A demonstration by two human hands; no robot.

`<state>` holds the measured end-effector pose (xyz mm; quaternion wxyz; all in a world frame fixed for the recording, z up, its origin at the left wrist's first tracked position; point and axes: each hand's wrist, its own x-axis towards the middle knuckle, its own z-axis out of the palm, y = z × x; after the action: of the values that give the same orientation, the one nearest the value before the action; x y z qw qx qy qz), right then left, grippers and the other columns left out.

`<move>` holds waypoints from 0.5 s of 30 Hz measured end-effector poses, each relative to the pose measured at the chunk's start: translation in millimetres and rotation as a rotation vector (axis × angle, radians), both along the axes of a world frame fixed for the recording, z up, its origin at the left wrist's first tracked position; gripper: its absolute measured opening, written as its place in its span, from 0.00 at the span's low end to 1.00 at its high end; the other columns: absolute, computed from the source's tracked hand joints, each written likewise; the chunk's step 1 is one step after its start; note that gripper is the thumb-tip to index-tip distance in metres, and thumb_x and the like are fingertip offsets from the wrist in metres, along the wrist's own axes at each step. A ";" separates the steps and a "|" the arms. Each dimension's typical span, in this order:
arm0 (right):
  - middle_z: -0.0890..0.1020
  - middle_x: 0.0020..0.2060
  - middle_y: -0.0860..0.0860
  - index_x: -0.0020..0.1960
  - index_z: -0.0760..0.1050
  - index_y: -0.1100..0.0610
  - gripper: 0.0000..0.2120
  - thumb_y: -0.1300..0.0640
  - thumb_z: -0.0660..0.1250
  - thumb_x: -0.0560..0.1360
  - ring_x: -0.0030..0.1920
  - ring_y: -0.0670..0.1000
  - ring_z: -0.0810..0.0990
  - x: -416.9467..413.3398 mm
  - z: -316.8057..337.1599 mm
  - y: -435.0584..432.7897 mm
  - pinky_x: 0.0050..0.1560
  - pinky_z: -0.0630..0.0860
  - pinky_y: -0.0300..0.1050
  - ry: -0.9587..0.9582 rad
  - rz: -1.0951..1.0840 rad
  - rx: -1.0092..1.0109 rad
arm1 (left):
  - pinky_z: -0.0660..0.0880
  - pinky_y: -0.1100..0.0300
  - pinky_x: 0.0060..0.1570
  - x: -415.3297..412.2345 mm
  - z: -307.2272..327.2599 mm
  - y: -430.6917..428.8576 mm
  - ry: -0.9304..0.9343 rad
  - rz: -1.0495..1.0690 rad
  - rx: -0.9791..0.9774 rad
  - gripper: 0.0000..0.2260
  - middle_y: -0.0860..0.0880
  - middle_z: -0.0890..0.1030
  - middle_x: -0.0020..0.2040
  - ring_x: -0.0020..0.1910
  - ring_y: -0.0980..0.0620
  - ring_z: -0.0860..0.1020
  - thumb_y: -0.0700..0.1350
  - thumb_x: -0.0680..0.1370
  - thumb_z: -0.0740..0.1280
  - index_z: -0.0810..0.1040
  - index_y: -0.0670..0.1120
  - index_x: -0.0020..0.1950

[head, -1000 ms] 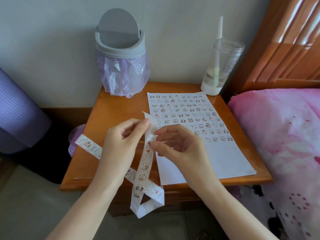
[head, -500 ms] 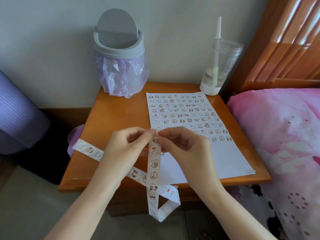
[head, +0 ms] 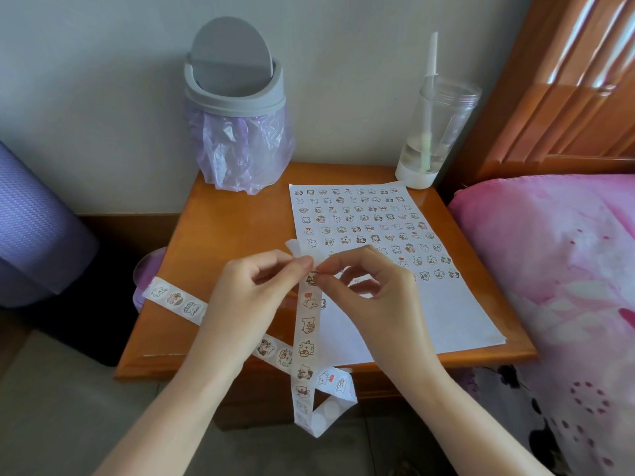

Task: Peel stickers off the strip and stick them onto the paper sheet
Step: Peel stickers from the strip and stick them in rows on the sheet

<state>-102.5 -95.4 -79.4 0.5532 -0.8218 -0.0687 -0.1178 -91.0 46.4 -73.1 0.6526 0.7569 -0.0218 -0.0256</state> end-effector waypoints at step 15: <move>0.75 0.42 0.38 0.41 0.73 0.40 0.10 0.54 0.71 0.72 0.44 0.41 0.71 2.2 -6.5 -3.6 0.45 0.68 0.29 -0.028 0.038 -0.192 | 0.81 0.64 0.38 5.9 -4.0 2.1 0.278 -0.015 -0.160 0.07 0.46 0.85 0.37 0.38 0.52 0.84 0.46 0.75 0.67 0.83 0.44 0.43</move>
<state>-100.3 -99.1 -85.9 0.4728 -0.8680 -0.1028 -0.1116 -85.1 48.5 -77.1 0.7075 0.6914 0.0610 -0.1334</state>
